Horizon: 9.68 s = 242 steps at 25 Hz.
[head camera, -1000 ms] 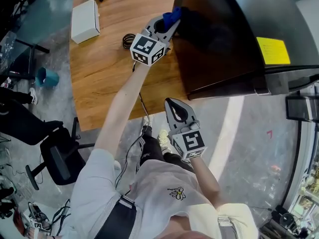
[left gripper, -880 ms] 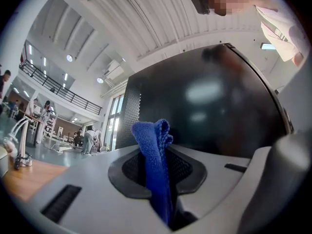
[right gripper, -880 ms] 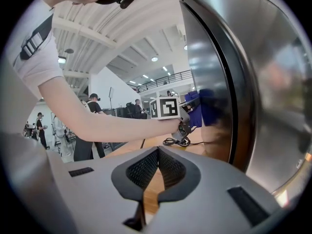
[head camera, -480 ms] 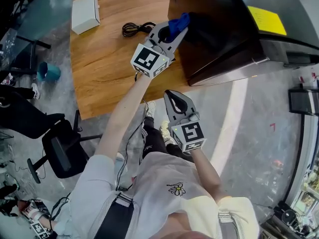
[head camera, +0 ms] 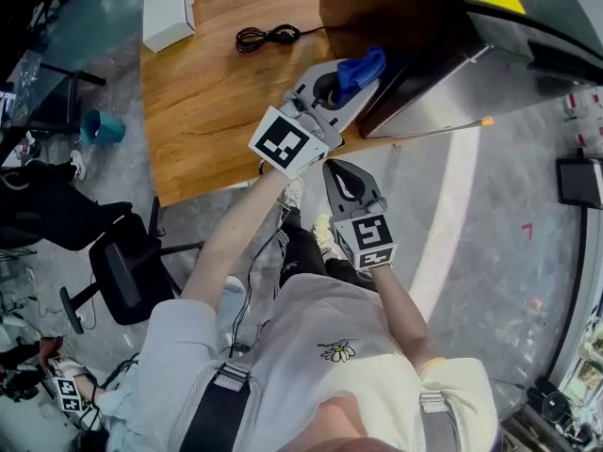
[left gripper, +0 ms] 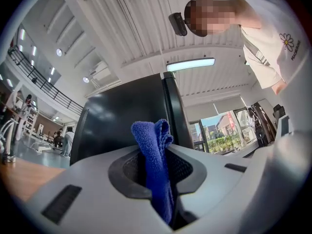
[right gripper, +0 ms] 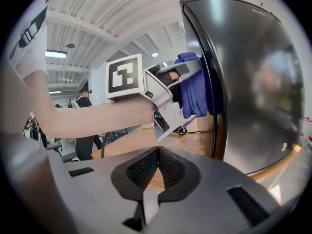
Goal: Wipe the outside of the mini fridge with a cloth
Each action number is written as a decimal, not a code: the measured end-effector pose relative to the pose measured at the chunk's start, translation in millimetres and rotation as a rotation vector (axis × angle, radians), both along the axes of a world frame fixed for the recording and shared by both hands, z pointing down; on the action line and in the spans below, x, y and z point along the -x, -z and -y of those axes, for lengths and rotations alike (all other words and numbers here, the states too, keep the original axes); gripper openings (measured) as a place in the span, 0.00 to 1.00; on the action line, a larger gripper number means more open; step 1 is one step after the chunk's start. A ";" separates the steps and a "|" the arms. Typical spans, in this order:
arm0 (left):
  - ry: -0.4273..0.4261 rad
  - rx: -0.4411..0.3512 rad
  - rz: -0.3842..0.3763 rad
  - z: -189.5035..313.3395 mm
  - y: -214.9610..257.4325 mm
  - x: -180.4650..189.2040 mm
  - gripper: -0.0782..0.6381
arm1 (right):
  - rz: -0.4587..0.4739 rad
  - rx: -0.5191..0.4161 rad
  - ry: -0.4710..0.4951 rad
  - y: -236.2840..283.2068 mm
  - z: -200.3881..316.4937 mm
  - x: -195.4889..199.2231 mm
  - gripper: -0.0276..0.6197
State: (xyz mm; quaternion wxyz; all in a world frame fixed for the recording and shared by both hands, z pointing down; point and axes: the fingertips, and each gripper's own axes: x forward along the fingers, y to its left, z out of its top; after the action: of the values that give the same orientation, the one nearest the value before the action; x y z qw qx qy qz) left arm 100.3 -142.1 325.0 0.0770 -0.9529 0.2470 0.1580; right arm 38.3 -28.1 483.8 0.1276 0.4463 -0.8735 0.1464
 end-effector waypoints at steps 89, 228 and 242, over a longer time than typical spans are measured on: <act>-0.035 0.000 -0.060 37.2 -52.6 13.8 0.20 | 0.048 0.105 0.098 -32.0 -1.8 43.0 0.06; 0.079 0.349 0.120 -72.2 -178.9 -17.1 0.20 | 0.032 -0.007 0.027 1.0 -94.4 -25.2 0.06; 0.336 0.248 0.010 -82.2 3.9 79.4 0.20 | 0.085 -0.174 -0.115 87.5 -37.8 -46.6 0.06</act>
State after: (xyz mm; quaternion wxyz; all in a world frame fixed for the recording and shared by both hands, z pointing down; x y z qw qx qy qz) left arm 20.9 -60.0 321.1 -0.0145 -0.9014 0.4194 0.1067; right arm 84.9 9.8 396.4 0.0427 0.4985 -0.8605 0.0959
